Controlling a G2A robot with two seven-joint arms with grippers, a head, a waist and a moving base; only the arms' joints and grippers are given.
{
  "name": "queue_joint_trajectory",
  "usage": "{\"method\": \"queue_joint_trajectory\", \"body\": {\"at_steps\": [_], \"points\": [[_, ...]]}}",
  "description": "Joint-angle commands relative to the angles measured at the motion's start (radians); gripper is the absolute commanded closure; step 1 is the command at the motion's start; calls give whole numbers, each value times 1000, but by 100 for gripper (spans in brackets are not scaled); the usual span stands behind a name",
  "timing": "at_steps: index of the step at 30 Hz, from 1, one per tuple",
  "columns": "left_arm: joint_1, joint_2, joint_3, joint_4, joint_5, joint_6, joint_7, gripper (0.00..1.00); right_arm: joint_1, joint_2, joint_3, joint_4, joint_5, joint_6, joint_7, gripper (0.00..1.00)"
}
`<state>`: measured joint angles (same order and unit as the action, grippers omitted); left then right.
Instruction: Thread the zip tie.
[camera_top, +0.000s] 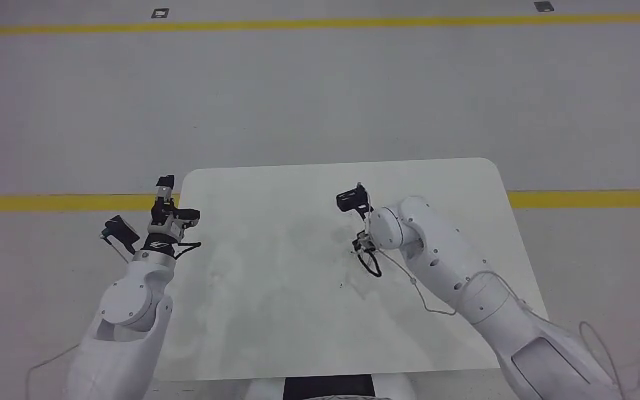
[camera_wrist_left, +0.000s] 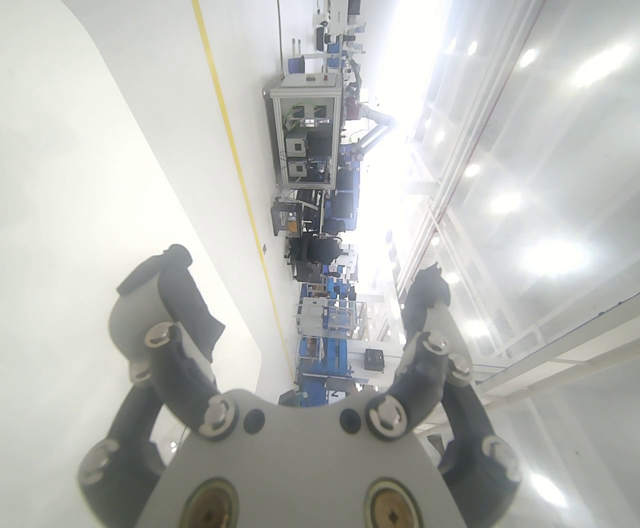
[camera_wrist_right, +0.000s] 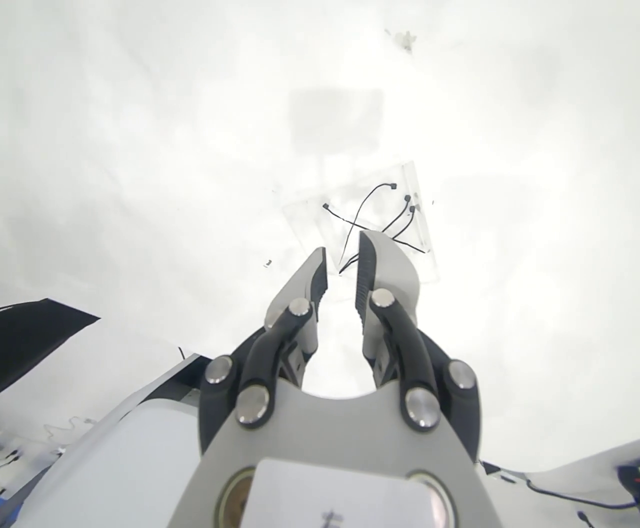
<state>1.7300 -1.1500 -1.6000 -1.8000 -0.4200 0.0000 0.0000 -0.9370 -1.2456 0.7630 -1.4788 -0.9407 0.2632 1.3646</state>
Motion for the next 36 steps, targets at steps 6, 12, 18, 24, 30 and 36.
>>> {"method": "queue_joint_trajectory", "body": {"at_steps": [6,12,18,24,30,36], "points": [[0,0,0,0,0,0,0,0,-11,-10,-37,25,-47,-47,-43,84],[0,0,0,0,0,0,0,0,10,-26,-65,77,-76,-36,-34,84],[0,0,0,0,0,0,0,0,32,-45,-94,123,-96,-38,-25,84],[0,0,0,0,0,0,0,0,47,-64,-115,177,-93,-48,-19,80],[0,0,0,0,0,0,0,0,57,-80,-126,219,-94,-54,-20,82],[0,0,0,0,0,0,0,0,64,-96,-137,254,-99,-56,-26,88]]}}
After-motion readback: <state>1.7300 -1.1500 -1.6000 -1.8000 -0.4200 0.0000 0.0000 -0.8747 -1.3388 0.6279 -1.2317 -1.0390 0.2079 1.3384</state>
